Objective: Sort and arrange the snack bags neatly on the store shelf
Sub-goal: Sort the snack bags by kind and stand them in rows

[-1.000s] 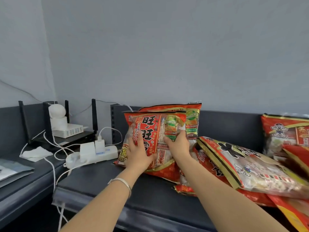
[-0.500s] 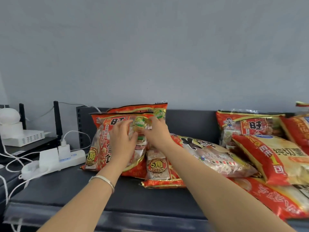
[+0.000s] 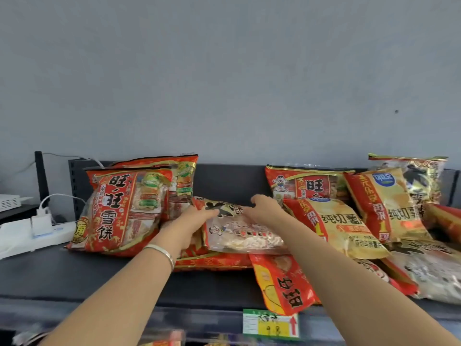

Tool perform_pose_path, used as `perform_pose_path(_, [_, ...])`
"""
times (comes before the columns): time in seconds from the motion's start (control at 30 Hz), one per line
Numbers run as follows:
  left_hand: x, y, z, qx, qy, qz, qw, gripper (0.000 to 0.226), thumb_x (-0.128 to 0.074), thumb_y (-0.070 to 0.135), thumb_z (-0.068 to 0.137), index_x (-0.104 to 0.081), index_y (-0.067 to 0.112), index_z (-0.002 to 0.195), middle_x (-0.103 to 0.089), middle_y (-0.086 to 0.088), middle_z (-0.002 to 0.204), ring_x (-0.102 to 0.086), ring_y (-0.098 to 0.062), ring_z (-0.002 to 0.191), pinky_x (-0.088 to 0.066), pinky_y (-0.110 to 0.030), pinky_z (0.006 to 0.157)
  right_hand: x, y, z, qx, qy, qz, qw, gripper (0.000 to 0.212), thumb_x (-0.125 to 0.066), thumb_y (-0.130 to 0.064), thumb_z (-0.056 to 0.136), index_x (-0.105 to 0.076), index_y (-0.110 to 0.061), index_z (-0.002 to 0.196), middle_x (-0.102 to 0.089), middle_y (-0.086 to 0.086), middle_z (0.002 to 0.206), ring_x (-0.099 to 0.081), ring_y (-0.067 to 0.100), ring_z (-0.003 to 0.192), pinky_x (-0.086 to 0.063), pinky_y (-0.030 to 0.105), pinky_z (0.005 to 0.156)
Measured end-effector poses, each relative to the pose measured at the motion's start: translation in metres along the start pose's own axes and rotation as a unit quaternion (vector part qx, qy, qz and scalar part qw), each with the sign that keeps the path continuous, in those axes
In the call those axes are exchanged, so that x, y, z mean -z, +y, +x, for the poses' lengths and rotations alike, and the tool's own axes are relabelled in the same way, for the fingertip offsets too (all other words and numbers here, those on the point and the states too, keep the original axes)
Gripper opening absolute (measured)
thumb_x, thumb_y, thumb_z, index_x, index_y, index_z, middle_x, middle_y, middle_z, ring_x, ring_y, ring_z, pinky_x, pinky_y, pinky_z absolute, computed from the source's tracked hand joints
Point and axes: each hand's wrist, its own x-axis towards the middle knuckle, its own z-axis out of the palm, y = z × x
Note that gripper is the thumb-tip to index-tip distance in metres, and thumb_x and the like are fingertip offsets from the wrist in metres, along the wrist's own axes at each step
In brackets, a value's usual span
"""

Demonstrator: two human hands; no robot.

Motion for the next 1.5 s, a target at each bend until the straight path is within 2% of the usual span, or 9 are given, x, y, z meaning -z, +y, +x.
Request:
perform_pose_path(0.1, [-0.016, -0.006, -0.001, 0.030, 0.018, -0.025, 0.999, 0.089, -0.074, 0.031, 0.079, -0.020, 0.015, 0.148, -0.031, -0.009, 0.150, -0.031, -0.030, 0.136, -0.029, -0.044, 0.109, 0.000, 0.022, -0.009, -0.010, -0.061, 0.013, 0.998, 0.045, -0.045, -0.028, 0.100, -0.047, 0.000, 0.135, -0.057, 0.015, 0.129, -0.056, 0.028, 0.116, -0.047, 0.034, 0.092])
perform_pose_path(0.2, [-0.029, -0.009, -0.004, 0.004, 0.045, -0.049, 0.998, 0.087, -0.077, 0.011, 0.075, -0.025, 0.017, 0.145, -0.042, 0.000, 0.136, -0.037, -0.030, 0.132, -0.033, -0.038, 0.104, -0.004, 0.038, -0.014, 0.009, -0.083, 0.028, 0.996, 0.042, -0.040, -0.031, 0.101, -0.053, -0.002, 0.128, -0.061, 0.013, 0.124, -0.058, 0.026, 0.111, -0.045, 0.032, 0.084])
perform_pose_path(0.43, [-0.021, -0.010, -0.029, -0.129, 0.136, -0.101, 0.977, 0.092, -0.073, -0.005, 0.073, -0.027, 0.026, 0.145, -0.045, 0.003, 0.136, -0.040, -0.021, 0.129, -0.034, -0.044, 0.107, 0.005, 0.043, -0.025, 0.080, -0.022, 0.119, 0.989, 0.059, -0.048, -0.039, 0.098, -0.032, -0.012, 0.147, -0.045, 0.014, 0.143, -0.050, 0.030, 0.124, -0.042, 0.038, 0.097])
perform_pose_path(0.67, [0.023, 0.010, -0.055, -0.175, 0.147, -0.117, 0.967, 0.030, -0.066, 0.009, 0.084, -0.062, 0.020, 0.112, -0.068, -0.004, 0.108, -0.062, -0.025, 0.105, -0.042, -0.052, 0.099, 0.003, 0.028, -0.015, 0.067, 0.073, 0.213, 0.972, 0.074, -0.053, -0.044, 0.093, -0.015, -0.023, 0.152, -0.026, 0.018, 0.151, -0.037, 0.038, 0.132, -0.036, 0.048, 0.106])
perform_pose_path(0.83, [0.043, -0.002, -0.055, -0.162, 0.110, -0.221, 0.956, 0.029, -0.058, 0.006, 0.088, -0.062, 0.017, 0.114, -0.069, -0.013, 0.104, -0.065, -0.033, 0.098, -0.051, -0.052, 0.086, 0.013, 0.022, -0.008, 0.045, 0.112, 0.272, 0.955, 0.093, -0.057, -0.061, 0.084, -0.008, -0.024, 0.154, -0.024, 0.015, 0.155, -0.036, 0.038, 0.136, -0.038, 0.051, 0.107])
perform_pose_path(1.03, [0.043, -0.009, -0.042, -0.095, 0.023, -0.271, 0.957, 0.030, -0.060, 0.020, 0.088, -0.062, 0.021, 0.118, -0.070, -0.010, 0.108, -0.066, -0.033, 0.099, -0.054, -0.046, 0.078, 0.025, 0.027, 0.006, -0.056, 0.042, 0.510, 0.858, 0.103, -0.086, -0.030, 0.068, -0.022, -0.023, 0.149, -0.050, 0.011, 0.139, -0.061, 0.032, 0.112, -0.054, 0.049, 0.091])
perform_pose_path(1.2, [0.022, 0.008, -0.031, -0.046, -0.051, -0.343, 0.937, 0.043, -0.054, 0.053, 0.085, -0.066, 0.021, 0.111, -0.068, -0.013, 0.114, -0.063, -0.037, 0.103, -0.054, -0.045, 0.080, 0.048, 0.047, 0.001, -0.058, 0.149, 0.546, 0.822, 0.092, -0.087, -0.029, 0.058, -0.042, -0.023, 0.138, -0.064, 0.005, 0.119, -0.066, 0.029, 0.104, -0.055, 0.052, 0.087])
perform_pose_path(1.33, [-0.009, 0.013, -0.023, -0.052, -0.099, -0.487, 0.866, 0.063, -0.045, 0.062, 0.087, -0.049, 0.016, 0.130, -0.060, -0.022, 0.121, -0.064, -0.039, 0.100, -0.056, -0.049, 0.080, 0.071, 0.073, -0.010, -0.093, 0.241, 0.606, 0.752, 0.075, -0.083, -0.022, 0.071, -0.043, -0.018, 0.134, -0.064, 0.008, 0.117, -0.068, 0.030, 0.098, -0.057, 0.052, 0.081])
perform_pose_path(1.5, [-0.091, 0.033, -0.036, -0.061, -0.236, -0.409, 0.879, 0.055, -0.052, 0.050, 0.088, -0.043, 0.020, 0.133, -0.054, -0.015, 0.130, -0.056, -0.034, 0.112, -0.045, -0.049, 0.094, 0.086, 0.111, -0.030, -0.137, 0.357, 0.608, 0.696, 0.052, -0.076, -0.022, 0.079, -0.047, -0.018, 0.122, -0.064, 0.009, 0.112, -0.067, 0.030, 0.099, -0.055, 0.050, 0.086])
